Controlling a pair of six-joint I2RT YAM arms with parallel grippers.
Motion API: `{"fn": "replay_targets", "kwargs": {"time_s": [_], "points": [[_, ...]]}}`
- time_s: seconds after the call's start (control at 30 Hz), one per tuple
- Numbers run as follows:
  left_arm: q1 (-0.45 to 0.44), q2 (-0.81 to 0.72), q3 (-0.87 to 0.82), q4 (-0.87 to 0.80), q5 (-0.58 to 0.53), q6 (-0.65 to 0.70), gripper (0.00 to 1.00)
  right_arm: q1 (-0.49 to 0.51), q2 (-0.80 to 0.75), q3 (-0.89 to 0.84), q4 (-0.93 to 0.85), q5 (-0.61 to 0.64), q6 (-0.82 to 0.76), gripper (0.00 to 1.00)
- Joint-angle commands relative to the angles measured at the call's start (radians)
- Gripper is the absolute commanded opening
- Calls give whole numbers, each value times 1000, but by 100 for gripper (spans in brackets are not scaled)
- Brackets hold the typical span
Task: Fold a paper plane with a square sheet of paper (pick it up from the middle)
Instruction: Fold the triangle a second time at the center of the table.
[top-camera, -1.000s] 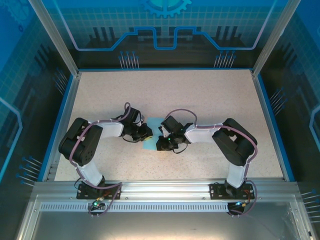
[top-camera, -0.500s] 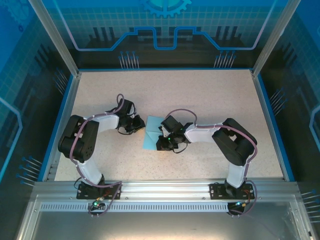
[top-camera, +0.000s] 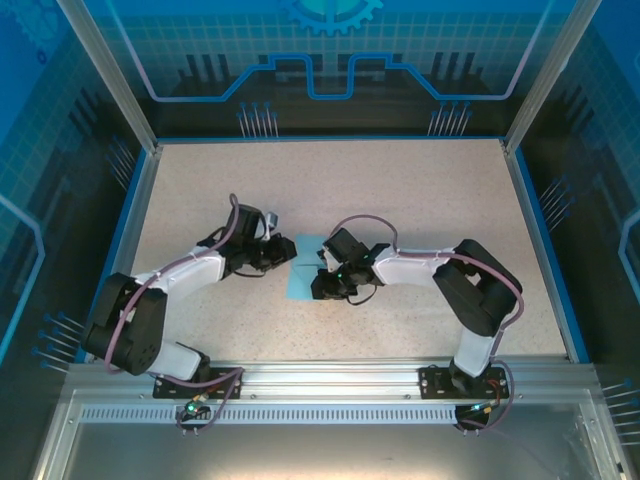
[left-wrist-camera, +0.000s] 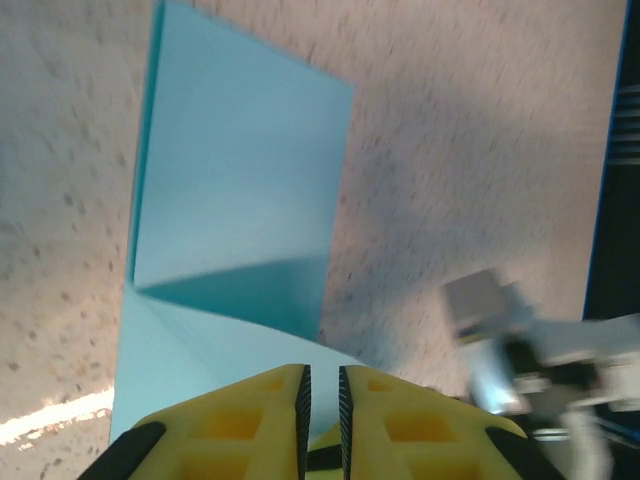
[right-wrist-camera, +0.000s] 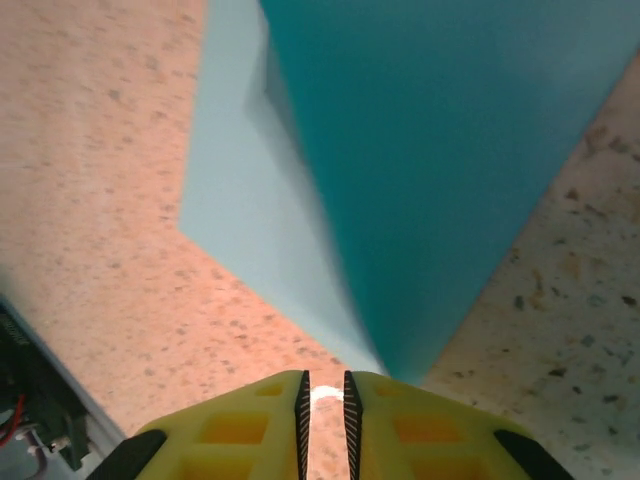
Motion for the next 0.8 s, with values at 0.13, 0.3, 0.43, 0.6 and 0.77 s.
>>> {"fn": "replay_targets", "kwargs": {"time_s": [0.13, 0.3, 0.43, 0.6, 0.77], "points": [[-39, 111, -48, 153, 82, -72, 13, -6, -13, 72, 6, 14, -35, 18], [-45, 172, -30, 162, 71, -72, 12, -9, 31, 109, -20, 58, -38, 16], [-44, 213, -10, 162, 58, -77, 12, -12, 63, 141, -61, 102, -42, 15], [-46, 245, 6, 152, 46, -88, 12, -11, 91, 168, -97, 149, -52, 14], [-46, 255, 15, 120, 37, -83, 12, -12, 130, 193, -107, 129, -67, 13]]}}
